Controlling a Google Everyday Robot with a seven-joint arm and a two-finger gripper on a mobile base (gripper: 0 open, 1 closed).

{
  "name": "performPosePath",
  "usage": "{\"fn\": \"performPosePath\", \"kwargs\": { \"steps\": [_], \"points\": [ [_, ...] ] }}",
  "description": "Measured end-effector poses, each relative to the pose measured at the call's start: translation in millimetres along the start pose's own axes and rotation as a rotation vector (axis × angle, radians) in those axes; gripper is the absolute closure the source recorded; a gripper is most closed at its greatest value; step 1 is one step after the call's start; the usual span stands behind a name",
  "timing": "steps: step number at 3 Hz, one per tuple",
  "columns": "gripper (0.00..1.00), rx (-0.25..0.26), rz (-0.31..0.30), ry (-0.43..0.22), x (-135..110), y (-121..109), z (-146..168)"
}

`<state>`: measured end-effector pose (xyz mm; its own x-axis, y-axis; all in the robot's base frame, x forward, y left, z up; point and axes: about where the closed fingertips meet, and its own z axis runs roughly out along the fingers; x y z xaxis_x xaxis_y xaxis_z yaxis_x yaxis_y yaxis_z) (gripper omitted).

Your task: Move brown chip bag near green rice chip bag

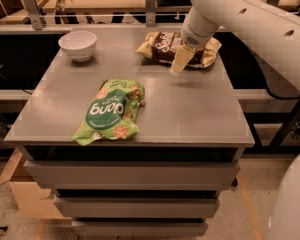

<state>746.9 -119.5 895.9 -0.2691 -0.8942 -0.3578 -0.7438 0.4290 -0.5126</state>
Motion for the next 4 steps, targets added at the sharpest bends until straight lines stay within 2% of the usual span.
{"fn": "performPosePath", "kwargs": {
  "steps": [1,2,4],
  "points": [
    [0.0,-0.006,0.019,-0.001,-1.8,-3.8,20.2],
    [0.15,-0.01,0.041,-0.013,-2.8,-8.8,34.7],
    [0.62,-0.03,0.052,-0.04,-9.0,-10.4,49.7]
  ]
}}
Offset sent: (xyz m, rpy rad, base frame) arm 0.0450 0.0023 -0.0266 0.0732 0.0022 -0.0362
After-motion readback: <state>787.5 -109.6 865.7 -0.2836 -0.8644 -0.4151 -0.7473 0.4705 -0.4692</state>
